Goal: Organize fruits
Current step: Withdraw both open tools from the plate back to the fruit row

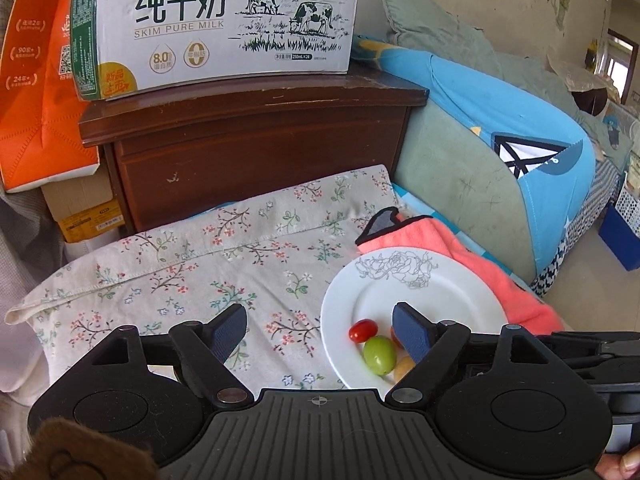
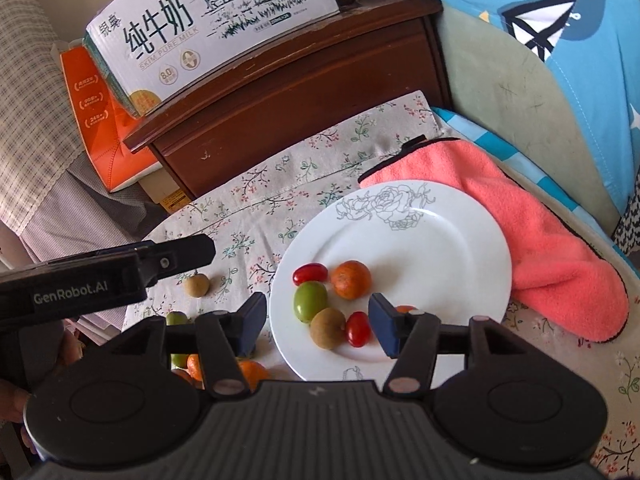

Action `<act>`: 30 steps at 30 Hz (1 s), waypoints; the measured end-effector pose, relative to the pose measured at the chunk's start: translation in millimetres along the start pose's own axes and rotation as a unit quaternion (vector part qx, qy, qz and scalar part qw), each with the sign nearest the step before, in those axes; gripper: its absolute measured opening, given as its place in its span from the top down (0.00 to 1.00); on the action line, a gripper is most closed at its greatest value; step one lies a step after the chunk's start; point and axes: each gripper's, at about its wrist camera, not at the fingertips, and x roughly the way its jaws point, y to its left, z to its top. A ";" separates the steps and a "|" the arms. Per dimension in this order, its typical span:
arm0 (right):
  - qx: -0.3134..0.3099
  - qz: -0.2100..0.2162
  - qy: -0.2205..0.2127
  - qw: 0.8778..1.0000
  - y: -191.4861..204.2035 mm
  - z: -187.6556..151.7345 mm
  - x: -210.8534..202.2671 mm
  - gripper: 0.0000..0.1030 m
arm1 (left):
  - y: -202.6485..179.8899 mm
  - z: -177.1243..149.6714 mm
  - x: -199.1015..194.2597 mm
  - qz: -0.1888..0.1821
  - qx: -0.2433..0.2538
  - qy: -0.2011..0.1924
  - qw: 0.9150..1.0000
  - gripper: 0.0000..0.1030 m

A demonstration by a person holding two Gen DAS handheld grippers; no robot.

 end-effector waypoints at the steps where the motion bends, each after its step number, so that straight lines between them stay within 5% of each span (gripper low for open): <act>1: -0.006 0.005 0.000 1.000 4.1 -2.0 -0.5 0.40 | 4.4 -2.2 -2.6 0.003 -0.002 0.003 1.000 0.21; 7: -0.050 0.025 0.010 0.998 27.5 -14.5 -3.7 0.36 | 41.9 -8.0 -18.2 0.032 -0.043 0.009 0.999 0.21; 16: -0.035 0.030 0.017 0.999 43.5 -42.3 -3.3 0.36 | 93.9 -15.5 -18.3 0.074 -0.074 0.037 0.994 0.21; 30: -0.035 0.004 0.020 0.999 59.1 -66.6 19.0 0.43 | 111.9 -37.9 14.6 0.070 -0.092 0.091 0.989 0.21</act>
